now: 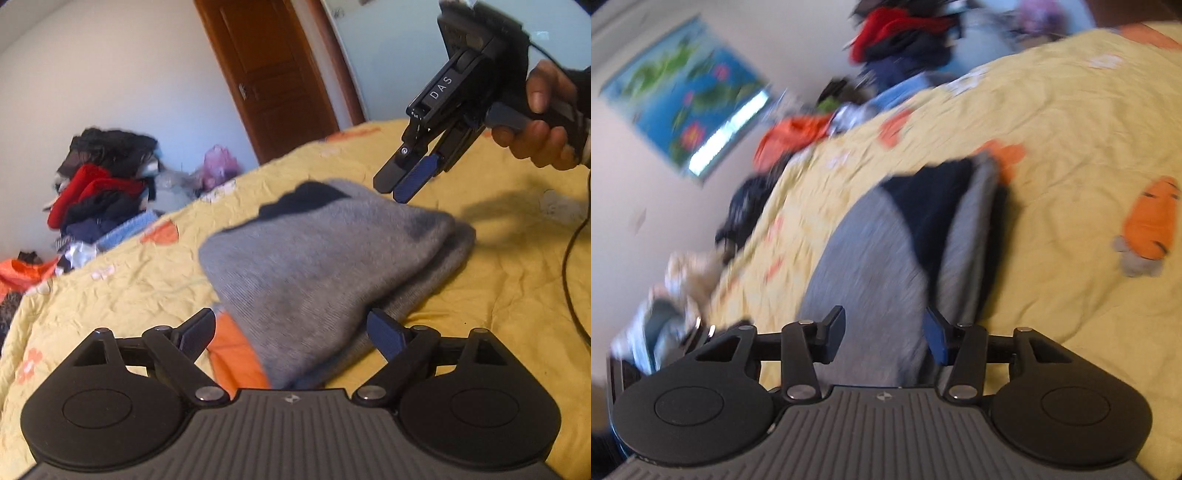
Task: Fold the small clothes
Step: 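Press the folded sweater with the left tool while the right gripper grasps its edge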
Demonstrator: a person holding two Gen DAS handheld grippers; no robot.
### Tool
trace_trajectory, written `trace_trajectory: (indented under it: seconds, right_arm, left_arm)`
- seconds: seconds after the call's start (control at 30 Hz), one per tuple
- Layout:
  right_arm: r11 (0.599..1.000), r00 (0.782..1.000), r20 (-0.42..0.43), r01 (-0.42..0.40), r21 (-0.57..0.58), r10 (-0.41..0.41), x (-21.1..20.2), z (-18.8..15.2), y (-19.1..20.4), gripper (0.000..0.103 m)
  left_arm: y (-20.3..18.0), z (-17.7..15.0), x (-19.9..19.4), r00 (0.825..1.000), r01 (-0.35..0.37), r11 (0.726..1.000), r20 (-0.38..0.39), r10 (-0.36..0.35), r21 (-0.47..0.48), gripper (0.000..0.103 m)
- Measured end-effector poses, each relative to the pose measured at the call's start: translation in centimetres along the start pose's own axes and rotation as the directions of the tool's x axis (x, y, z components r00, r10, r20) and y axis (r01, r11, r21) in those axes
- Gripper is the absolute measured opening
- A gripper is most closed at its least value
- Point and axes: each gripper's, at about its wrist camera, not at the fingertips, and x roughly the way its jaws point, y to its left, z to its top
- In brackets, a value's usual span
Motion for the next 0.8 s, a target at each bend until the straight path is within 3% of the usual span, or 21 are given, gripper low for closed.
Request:
trace_trajectory:
  seconds: [0.2,0.33,0.4,0.43,0.47,0.53,0.63,0.73,0.8]
  right_arm:
    - [0.983,0.992,-0.002,0.128,-0.135,-0.130,1.6,0.3,2.0,0.049]
    - [0.981,0.989,0.011,0.148,-0.129,-0.148,1.9,0.4,1.7,0.049]
    - [0.984,0.990,-0.012,0.138,-0.112,-0.141,2.5,0.4,1.3,0.050]
    - [0.986,0.990,-0.032,0.132,-0.106,-0.136,2.9,0.4,1.1,0.049]
    - [0.986,0.990,-0.050,0.126,-0.109,-0.132,3.3,0.1,1.1,0.035]
    - [0.986,0.987,-0.102,0.110,-0.124,-0.123,4.1,-0.3,1.3,0.010]
    - [0.979,0.987,-0.109,0.096,-0.181,-0.117,3.1,-1.1,2.1,0.009]
    - [0.975,0.982,-0.116,0.127,-0.183,-0.150,2.4,-1.9,1.7,0.009]
    - [0.979,0.982,-0.121,0.126,-0.162,-0.146,2.9,-2.3,1.1,0.008]
  left_arm:
    - [-0.7,-0.2,2.2,0.999,0.007,1.000,-0.054,-0.008,-0.007,0.089]
    - [-0.8,-0.3,2.1,0.999,0.028,0.999,-0.045,-0.030,-0.028,0.088]
    - [-0.7,-0.5,2.8,0.997,0.009,0.999,-0.073,-0.012,-0.037,0.063]
    - [-0.6,-0.5,3.3,0.995,0.003,0.999,-0.102,-0.008,-0.046,0.035]
    - [-0.3,-0.5,3.8,0.993,-0.015,0.998,-0.118,0.007,-0.062,0.025]
    - [0.2,-0.4,3.8,0.994,-0.022,0.996,-0.113,0.012,-0.091,0.018]
    - [1.4,-0.3,2.9,0.994,-0.011,0.991,-0.109,-0.003,-0.134,0.015]
    - [1.5,-1.1,2.5,0.992,0.005,0.992,-0.123,-0.021,-0.129,0.015]
    - [0.6,-1.4,2.6,0.992,-0.017,0.996,-0.124,0.005,-0.093,0.015]
